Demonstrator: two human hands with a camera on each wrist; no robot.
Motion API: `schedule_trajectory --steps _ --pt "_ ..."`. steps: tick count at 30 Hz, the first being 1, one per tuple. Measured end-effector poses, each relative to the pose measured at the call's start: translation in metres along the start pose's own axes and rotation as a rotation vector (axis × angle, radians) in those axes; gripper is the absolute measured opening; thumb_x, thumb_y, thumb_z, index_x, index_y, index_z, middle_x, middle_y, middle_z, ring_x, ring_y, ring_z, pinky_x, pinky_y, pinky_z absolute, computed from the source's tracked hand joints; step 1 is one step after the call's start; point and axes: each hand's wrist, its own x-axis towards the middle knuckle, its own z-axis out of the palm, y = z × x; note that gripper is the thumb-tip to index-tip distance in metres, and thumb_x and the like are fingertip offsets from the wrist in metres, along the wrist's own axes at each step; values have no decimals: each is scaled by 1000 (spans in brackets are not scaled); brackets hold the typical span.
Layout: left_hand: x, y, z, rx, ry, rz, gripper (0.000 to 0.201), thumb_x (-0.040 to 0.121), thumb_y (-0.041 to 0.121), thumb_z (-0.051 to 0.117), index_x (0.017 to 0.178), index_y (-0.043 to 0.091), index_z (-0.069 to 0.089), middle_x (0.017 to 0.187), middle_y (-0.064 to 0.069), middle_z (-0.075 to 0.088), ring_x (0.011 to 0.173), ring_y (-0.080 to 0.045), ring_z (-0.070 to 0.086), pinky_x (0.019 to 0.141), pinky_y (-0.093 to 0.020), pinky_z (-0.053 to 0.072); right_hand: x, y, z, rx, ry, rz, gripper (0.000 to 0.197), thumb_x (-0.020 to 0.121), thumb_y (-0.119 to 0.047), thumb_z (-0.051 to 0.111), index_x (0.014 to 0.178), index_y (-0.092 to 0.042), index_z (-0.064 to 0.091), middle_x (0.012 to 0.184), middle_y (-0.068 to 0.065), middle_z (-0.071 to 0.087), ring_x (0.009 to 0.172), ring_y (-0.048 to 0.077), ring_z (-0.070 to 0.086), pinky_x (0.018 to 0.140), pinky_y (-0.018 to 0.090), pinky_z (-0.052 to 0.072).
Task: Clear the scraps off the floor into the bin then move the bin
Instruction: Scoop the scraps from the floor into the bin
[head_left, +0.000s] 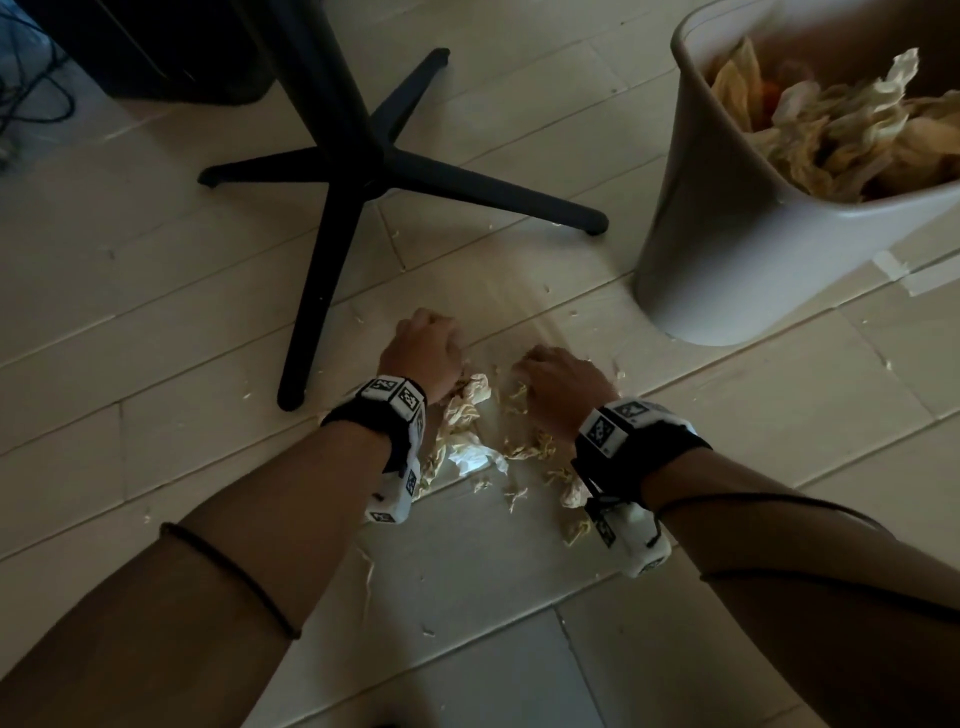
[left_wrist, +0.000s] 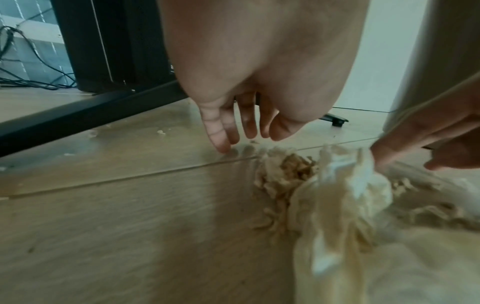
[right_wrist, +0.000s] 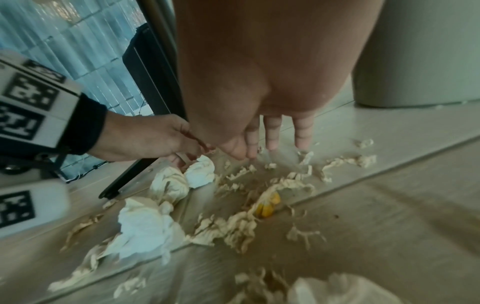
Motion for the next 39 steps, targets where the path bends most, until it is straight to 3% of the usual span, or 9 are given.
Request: schedule_trajectory --steps 5,10,16,20,25,28,32,35,39 --pt "0 -1 6 5 -16 15 35 98 26 45 129 18 60 135 -5 50 124 -29 44 100 -43 45 -6 6 -4 111 163 81 41 90 -13 48 128 -25 61 136 2 53 126 26 49 100 46 44" --pt "-13 16 11 8 -57 223 35 100 25 41 127 20 62 127 -6 54 117 -29 47 89 -43 50 -8 26 -2 32 58 253 54 97 -26 44 149 -29 32 160 -2 24 149 27 18 114 62 23" --pt "-42 27 19 21 -88 387 33 99 31 44 124 28 65 119 1 60 113 -21 51 88 -40 51 -9 16 4 -50 -88 142 70 95 -25 45 155 -33 10 165 -11 5 153 28 1 116 66 15" --pt "-62 16 22 31 -73 430 37 93 37 44 122 28 66 116 2 64 111 -21 54 90 -41 50 -11 3 8 -127 -91 49 63 98 -38 45 155 -29 20 163 -9 16 152 25 9 117 58 21" --pt "-74 -1 20 130 -137 295 56 87 58 46 140 41 41 146 1 43 133 -25 38 106 -47 36 -22 -3 8 -52 -12 -102 45 91 -23 51 136 -28 55 139 -3 55 135 23 43 104 46 43" --pt "-82 -6 17 115 -198 267 64 85 69 45 143 43 35 153 5 37 141 -22 31 110 -47 30 -32 -3 6 15 -5 -101 37 89 -18 51 121 -28 67 127 -3 62 127 23 50 100 46 46" --pt "-98 -8 9 -5 -149 268 57 90 65 48 141 40 41 137 10 51 127 -15 43 100 -38 38 -44 8 5 19 124 24 41 95 -25 46 134 -30 54 146 0 47 139 27 36 110 55 34" --pt "-101 -25 8 -32 9 169 45 93 52 46 134 34 50 138 6 52 127 -19 45 103 -41 40 -47 20 3 -33 44 169 50 99 -36 42 149 -33 34 162 -2 21 151 27 13 116 63 18" --pt "-103 -58 12 42 141 -68 38 94 37 43 128 26 55 140 -2 50 128 -30 44 104 -44 38 -55 24 14 26 -28 277 52 100 -40 40 150 -33 30 163 -2 16 150 29 11 116 61 22"
